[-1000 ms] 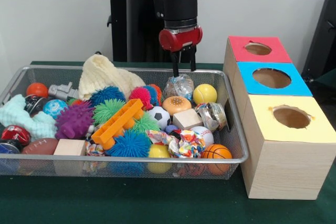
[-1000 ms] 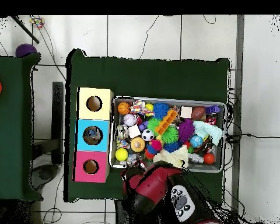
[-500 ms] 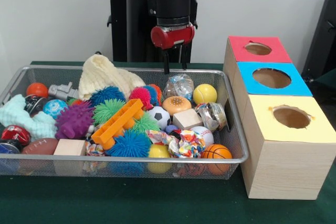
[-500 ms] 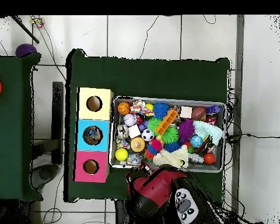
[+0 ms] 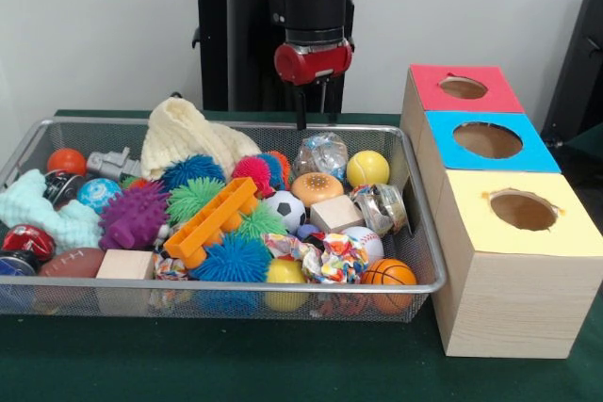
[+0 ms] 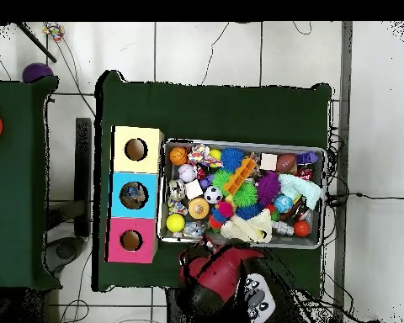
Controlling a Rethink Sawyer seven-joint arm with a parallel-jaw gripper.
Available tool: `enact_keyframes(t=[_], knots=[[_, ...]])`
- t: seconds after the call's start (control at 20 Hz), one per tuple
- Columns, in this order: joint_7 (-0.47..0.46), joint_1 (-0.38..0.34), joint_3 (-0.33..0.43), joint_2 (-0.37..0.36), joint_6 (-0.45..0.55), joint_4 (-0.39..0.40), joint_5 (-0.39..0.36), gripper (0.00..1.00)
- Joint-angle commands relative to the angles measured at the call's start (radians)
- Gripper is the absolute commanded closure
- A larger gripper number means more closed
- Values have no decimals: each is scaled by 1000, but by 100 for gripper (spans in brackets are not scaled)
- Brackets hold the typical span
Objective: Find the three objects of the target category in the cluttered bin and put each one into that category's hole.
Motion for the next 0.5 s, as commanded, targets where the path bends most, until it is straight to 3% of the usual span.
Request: enact_keyframes(t=[0.05,0.5], knots=[[120,17,18,30,26,-87,71,0],[65,-24,76,24,74,-90,101,0]])
